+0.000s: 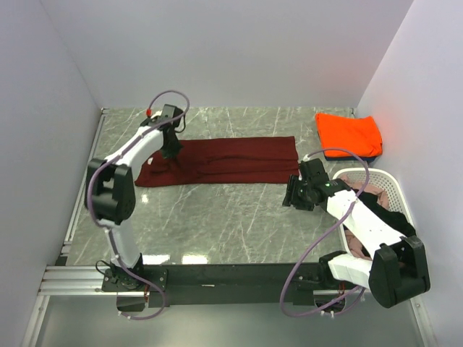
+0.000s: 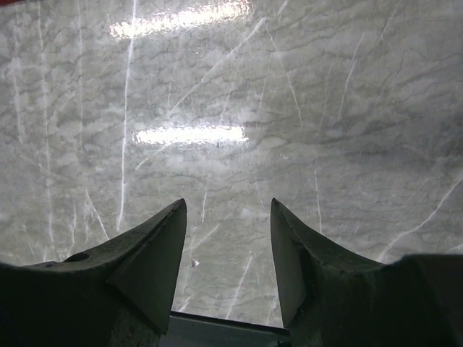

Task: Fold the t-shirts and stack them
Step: Fold the tshirt

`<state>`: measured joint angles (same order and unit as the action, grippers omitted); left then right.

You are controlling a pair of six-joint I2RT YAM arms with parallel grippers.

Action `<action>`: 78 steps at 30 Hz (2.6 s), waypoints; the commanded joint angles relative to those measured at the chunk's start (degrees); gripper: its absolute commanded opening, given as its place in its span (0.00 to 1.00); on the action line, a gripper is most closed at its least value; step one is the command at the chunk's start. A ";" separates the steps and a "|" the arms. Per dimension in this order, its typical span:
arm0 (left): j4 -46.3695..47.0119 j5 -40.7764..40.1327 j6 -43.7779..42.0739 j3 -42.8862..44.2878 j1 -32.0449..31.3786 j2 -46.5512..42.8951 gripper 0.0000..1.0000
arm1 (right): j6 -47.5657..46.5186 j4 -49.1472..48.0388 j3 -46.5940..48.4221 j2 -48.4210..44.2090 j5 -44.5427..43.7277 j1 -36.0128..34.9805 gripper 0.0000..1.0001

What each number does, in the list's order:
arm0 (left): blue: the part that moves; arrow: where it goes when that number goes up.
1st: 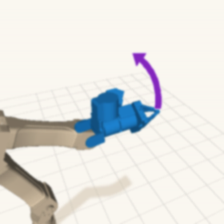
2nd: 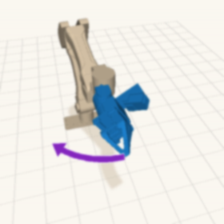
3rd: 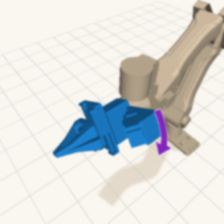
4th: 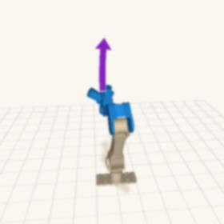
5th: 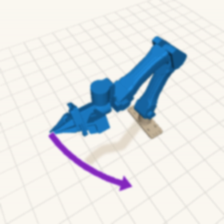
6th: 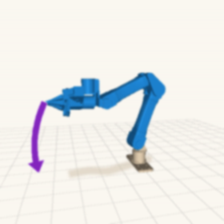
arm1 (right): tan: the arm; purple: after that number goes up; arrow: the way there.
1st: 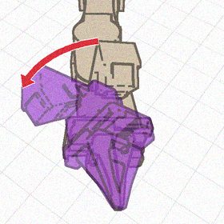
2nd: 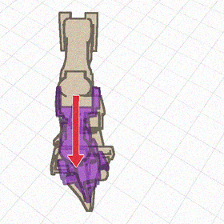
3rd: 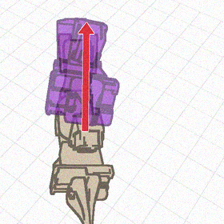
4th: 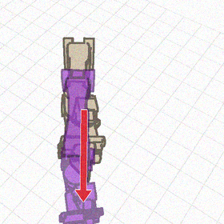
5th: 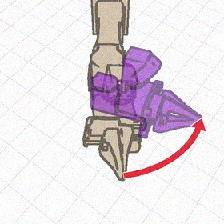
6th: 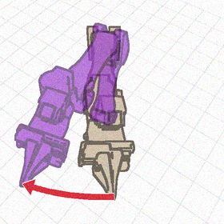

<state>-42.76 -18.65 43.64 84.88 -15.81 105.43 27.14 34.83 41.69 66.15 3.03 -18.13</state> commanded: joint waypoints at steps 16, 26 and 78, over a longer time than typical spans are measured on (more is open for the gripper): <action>-2.42 2.66 -1.89 25.59 3.86 18.50 0.01 | -1.12 0.77 3.39 -0.32 -1.80 -0.24 0.57; 1.19 5.56 -1.19 27.00 4.39 20.87 0.04 | -1.12 -0.46 3.66 0.82 -2.06 -0.24 0.57; 12.71 8.82 1.19 -29.33 23.90 -7.96 0.14 | 3.01 -17.69 14.03 32.20 3.92 16.99 0.46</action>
<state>-30.35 -9.72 44.66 57.08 7.60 96.38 29.93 17.93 56.40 98.02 9.04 -1.52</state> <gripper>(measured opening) 0.145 0.466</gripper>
